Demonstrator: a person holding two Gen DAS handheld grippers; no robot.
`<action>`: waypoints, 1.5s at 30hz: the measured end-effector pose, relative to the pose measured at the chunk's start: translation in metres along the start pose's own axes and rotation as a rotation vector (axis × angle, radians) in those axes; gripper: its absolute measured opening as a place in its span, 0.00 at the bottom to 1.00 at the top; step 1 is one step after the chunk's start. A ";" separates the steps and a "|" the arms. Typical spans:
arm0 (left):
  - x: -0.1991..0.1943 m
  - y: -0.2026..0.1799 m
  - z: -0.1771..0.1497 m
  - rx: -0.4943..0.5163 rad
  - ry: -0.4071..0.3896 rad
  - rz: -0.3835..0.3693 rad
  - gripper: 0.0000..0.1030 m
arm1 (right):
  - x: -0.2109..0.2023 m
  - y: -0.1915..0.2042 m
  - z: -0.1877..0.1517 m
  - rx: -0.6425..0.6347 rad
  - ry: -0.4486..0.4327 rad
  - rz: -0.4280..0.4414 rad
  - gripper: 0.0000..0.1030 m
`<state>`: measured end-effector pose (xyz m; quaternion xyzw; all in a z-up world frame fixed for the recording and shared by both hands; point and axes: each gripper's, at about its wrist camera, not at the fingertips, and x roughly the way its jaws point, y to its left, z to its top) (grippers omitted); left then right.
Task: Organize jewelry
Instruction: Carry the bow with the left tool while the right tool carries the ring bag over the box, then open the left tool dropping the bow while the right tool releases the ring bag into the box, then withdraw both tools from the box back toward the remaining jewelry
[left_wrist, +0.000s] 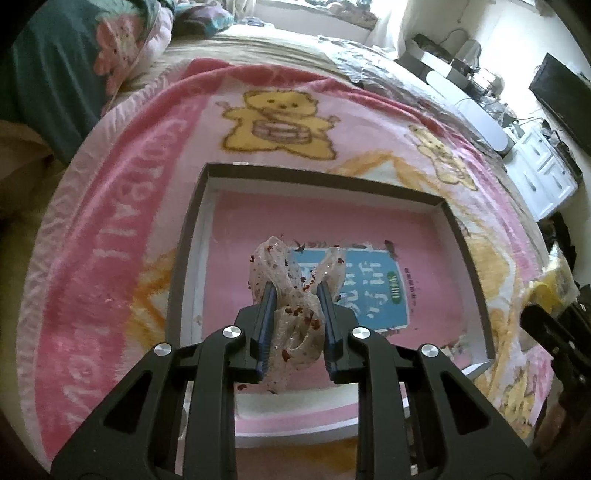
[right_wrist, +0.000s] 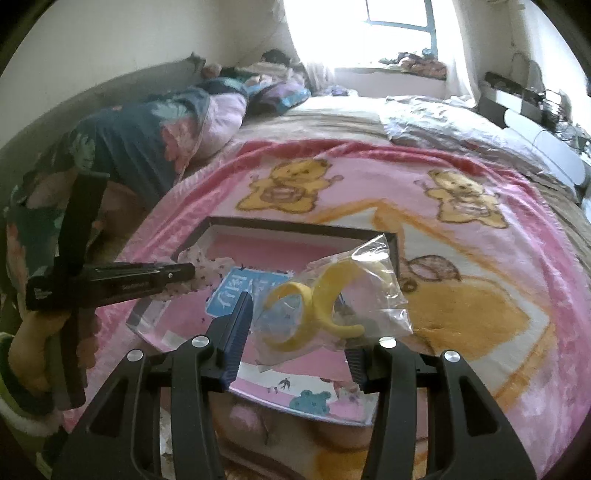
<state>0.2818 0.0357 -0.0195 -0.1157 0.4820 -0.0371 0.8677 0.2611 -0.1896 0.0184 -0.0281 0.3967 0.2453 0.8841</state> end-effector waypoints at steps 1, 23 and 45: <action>0.001 0.001 0.000 -0.001 0.002 0.001 0.16 | 0.007 0.000 0.000 -0.006 0.017 0.000 0.44; -0.015 0.010 -0.010 -0.004 -0.006 0.001 0.79 | 0.070 0.006 -0.037 0.018 0.199 0.049 0.49; -0.056 0.001 -0.012 -0.046 -0.057 -0.021 0.91 | -0.042 -0.012 -0.041 0.107 -0.020 -0.028 0.94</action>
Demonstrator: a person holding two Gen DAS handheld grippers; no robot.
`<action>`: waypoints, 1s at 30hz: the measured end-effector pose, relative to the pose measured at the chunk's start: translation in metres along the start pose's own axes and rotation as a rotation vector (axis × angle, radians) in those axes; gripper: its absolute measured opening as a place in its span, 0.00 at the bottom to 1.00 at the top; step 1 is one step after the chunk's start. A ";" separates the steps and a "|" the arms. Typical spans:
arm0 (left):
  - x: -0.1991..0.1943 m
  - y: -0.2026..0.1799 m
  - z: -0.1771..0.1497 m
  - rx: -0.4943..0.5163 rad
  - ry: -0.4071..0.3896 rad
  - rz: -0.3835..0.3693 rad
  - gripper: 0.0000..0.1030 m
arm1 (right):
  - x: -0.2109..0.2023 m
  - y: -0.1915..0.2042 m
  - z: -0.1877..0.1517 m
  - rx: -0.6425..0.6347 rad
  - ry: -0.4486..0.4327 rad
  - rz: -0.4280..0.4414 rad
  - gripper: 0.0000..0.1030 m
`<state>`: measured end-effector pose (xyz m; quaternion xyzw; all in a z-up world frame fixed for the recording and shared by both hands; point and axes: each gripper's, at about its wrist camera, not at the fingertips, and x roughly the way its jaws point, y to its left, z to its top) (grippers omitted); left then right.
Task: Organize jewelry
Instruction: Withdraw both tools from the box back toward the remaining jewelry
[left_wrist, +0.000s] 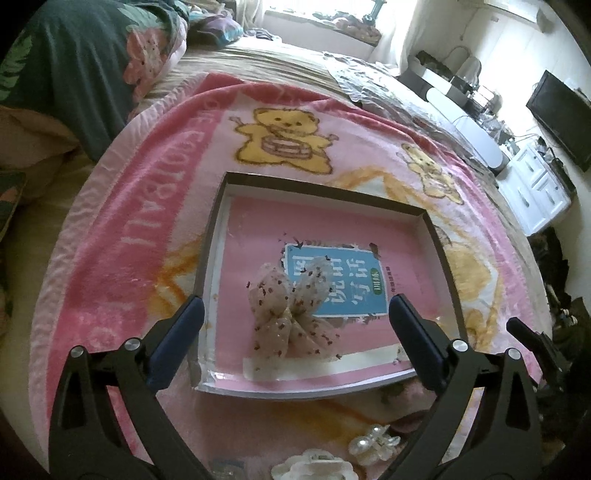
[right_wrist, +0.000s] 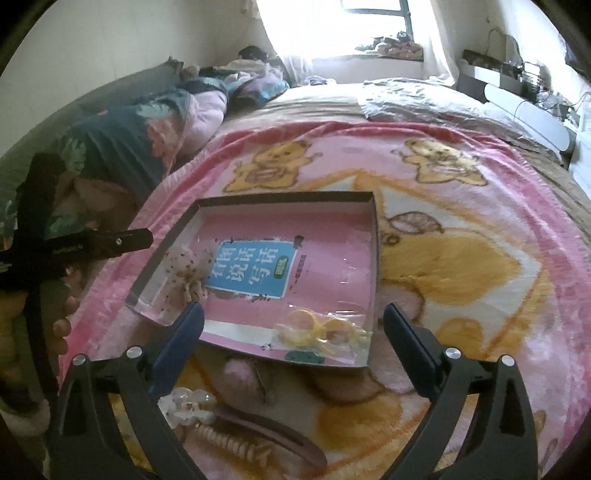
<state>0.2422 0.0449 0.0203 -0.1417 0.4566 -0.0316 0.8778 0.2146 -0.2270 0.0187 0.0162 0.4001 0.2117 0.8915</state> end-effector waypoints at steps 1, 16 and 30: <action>-0.002 -0.001 0.000 -0.001 -0.003 -0.002 0.91 | -0.005 -0.001 0.000 0.003 -0.009 0.000 0.94; -0.085 -0.011 -0.003 0.011 -0.140 -0.036 0.91 | -0.081 0.000 0.003 0.016 -0.142 -0.025 0.94; -0.122 -0.018 -0.047 0.051 -0.174 -0.029 0.91 | -0.122 0.004 -0.022 -0.005 -0.168 -0.025 0.95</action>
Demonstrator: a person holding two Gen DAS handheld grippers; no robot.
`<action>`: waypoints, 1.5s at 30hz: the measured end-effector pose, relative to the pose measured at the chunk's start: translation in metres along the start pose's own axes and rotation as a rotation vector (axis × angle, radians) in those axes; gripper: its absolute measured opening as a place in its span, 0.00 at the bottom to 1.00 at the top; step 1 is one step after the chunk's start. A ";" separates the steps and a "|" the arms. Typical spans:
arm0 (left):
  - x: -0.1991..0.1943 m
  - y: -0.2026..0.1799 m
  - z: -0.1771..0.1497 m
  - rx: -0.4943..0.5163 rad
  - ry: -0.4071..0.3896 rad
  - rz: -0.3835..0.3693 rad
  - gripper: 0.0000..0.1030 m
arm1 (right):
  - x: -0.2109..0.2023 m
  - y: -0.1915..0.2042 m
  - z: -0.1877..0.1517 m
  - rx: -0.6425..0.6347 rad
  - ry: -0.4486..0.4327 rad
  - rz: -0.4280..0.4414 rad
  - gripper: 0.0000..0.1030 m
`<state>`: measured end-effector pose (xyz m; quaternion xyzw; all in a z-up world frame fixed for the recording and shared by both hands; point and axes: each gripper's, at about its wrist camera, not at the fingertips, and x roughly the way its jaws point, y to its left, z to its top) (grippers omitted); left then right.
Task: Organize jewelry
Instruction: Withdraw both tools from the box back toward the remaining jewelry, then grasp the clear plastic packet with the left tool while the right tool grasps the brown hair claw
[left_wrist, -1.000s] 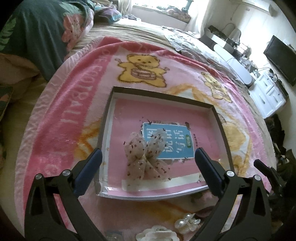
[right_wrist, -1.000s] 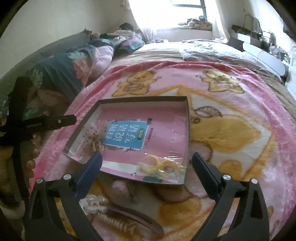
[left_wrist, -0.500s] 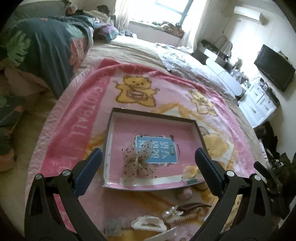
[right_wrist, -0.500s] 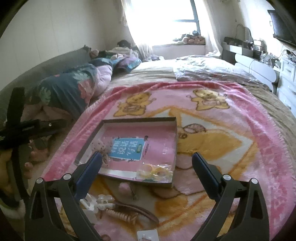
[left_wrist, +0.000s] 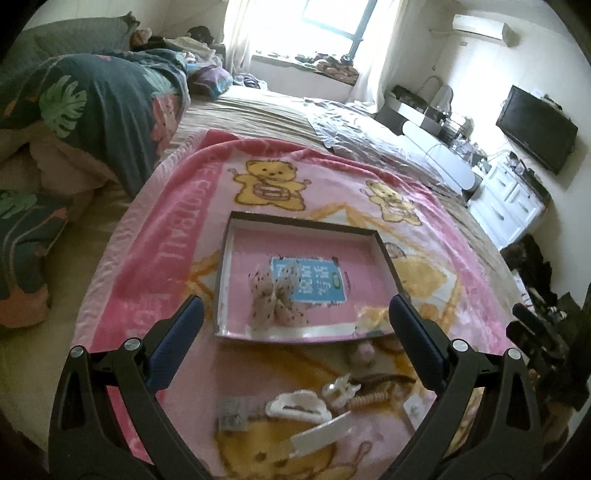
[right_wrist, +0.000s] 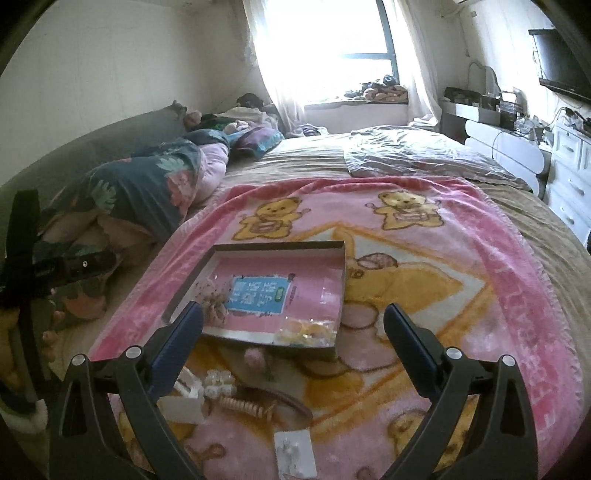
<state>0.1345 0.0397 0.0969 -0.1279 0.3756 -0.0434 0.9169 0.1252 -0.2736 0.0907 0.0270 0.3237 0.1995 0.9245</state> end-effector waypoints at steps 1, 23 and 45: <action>-0.003 -0.001 -0.005 -0.001 -0.004 0.000 0.91 | -0.002 0.000 -0.003 -0.003 0.002 0.000 0.95; -0.013 -0.005 -0.082 0.045 0.071 0.006 0.91 | -0.019 0.025 -0.063 -0.117 0.088 0.035 0.95; 0.031 -0.015 -0.154 0.098 0.267 0.010 0.91 | 0.000 0.022 -0.106 -0.148 0.194 0.013 0.95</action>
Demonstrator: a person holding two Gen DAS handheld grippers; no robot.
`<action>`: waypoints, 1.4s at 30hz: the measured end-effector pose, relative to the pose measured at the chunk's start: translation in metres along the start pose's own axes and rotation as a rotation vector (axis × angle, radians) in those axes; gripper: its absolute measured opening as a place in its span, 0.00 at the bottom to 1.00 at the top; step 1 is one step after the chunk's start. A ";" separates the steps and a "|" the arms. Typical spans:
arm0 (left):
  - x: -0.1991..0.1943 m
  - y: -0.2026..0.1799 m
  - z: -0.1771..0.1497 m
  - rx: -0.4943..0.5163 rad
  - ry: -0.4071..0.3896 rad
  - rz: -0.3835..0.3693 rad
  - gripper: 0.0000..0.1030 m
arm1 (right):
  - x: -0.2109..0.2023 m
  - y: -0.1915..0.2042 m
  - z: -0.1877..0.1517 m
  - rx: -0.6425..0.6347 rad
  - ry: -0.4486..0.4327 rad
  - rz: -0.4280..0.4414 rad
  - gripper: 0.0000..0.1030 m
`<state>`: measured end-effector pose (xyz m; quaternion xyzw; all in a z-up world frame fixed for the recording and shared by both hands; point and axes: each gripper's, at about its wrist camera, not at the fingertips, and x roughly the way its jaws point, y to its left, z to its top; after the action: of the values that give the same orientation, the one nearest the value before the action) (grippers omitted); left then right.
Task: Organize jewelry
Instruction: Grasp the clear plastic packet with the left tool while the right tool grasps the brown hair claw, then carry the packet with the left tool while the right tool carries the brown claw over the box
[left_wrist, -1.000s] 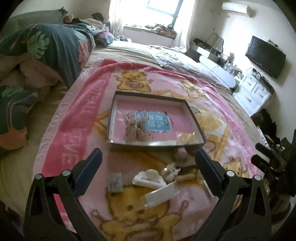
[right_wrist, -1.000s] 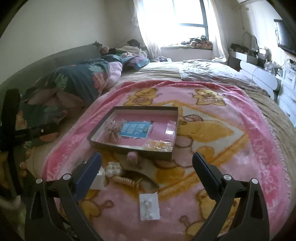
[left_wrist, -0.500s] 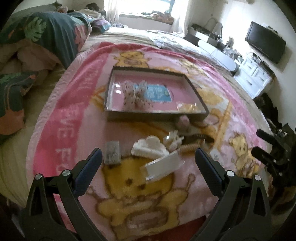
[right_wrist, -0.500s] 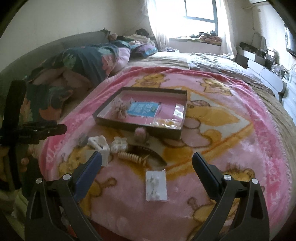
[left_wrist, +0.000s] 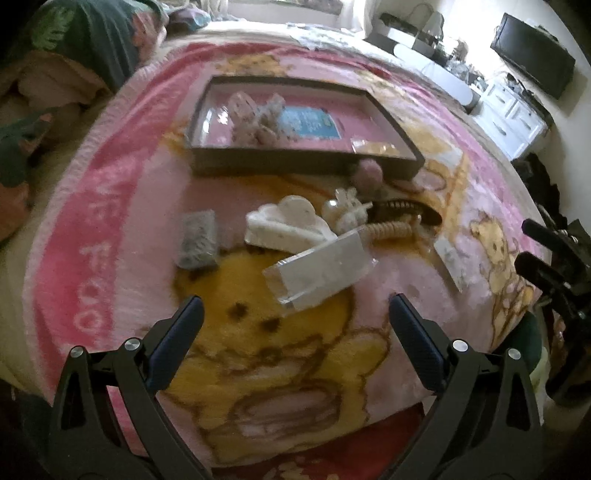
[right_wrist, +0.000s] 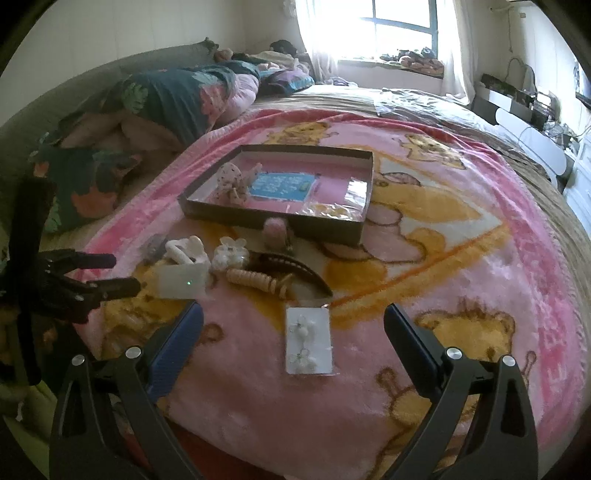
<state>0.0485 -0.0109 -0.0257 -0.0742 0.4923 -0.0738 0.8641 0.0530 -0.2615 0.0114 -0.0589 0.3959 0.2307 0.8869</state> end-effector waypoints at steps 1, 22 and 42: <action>0.005 -0.002 -0.001 -0.002 0.011 -0.002 0.91 | 0.001 -0.002 -0.001 0.003 0.001 -0.005 0.95; 0.063 -0.026 0.023 -0.099 0.075 0.034 0.91 | 0.092 -0.039 0.014 -0.038 0.146 0.008 0.75; 0.061 -0.029 0.014 -0.053 0.074 0.019 0.83 | 0.138 -0.013 0.026 -0.162 0.199 0.132 0.08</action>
<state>0.0896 -0.0513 -0.0643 -0.0898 0.5262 -0.0553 0.8438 0.1565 -0.2155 -0.0733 -0.1266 0.4650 0.3127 0.8185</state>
